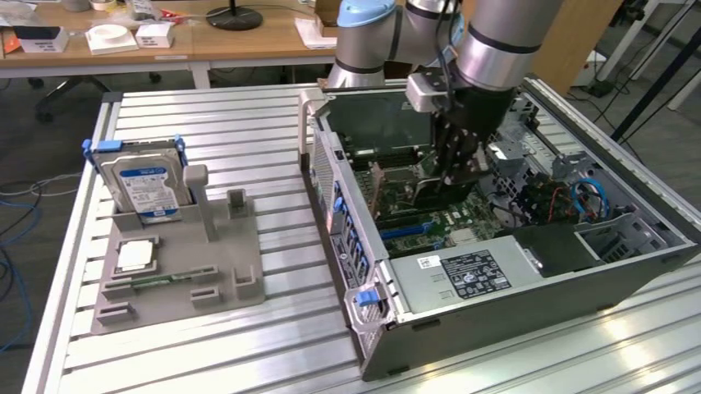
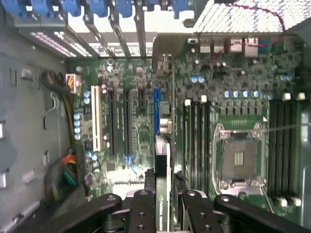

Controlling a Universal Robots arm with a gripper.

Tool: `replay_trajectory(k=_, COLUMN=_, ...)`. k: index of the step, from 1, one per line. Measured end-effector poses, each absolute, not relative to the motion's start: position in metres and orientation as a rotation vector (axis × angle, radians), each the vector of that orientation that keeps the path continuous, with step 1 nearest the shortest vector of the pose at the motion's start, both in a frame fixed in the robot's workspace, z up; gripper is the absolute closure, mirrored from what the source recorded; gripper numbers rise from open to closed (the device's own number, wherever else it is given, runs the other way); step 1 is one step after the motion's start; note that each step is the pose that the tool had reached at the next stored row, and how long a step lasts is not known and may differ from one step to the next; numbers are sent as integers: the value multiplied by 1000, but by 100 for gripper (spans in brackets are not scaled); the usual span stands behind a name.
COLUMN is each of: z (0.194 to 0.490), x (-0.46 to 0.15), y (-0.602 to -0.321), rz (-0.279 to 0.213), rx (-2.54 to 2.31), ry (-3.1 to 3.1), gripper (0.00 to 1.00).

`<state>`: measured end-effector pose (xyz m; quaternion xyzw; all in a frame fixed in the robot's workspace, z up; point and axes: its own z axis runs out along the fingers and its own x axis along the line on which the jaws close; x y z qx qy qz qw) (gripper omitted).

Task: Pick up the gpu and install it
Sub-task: 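Insert the gpu into the slot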

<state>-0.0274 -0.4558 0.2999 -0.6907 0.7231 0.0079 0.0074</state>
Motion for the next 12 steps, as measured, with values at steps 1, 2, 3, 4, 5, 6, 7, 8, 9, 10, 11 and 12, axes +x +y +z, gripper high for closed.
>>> replay_trajectory(k=1, z=298, x=-28, y=-457, rz=25, rx=-2160, ry=2261, gripper=74)
replay_trajectory(k=2, z=297, x=-28, y=-457, rz=25, rx=-2160, ry=2261, gripper=74)
replay_trajectory(k=3, z=296, x=-28, y=-457, rz=25, rx=-2160, ry=2261, gripper=74)
replay_trajectory(k=4, z=296, x=-28, y=-457, rz=25, rx=-2160, ry=2261, gripper=74)
replay_trajectory(k=5, z=296, x=-28, y=-457, rz=25, rx=-2160, ry=2261, gripper=74)
replay_trajectory(k=6, z=295, x=-28, y=-458, rz=25, rx=-2160, ry=2261, gripper=74)
replay_trajectory(k=7, z=294, x=-29, y=-458, rz=25, rx=-2160, ry=2261, gripper=74)
replay_trajectory(k=8, z=293, x=-29, y=-460, rz=25, rx=-2160, ry=2260, gripper=74)
replay_trajectory(k=9, z=291, x=-30, y=-460, rz=25, rx=-2160, ry=2260, gripper=74)
replay_trajectory(k=10, z=290, x=-32, y=-461, rz=25, rx=-2161, ry=2260, gripper=74)
replay_trajectory(k=11, z=288, x=-34, y=-462, rz=25, rx=-2161, ry=2260, gripper=74)
replay_trajectory(k=12, z=286, x=-37, y=-462, rz=25, rx=-2161, ry=2259, gripper=74)
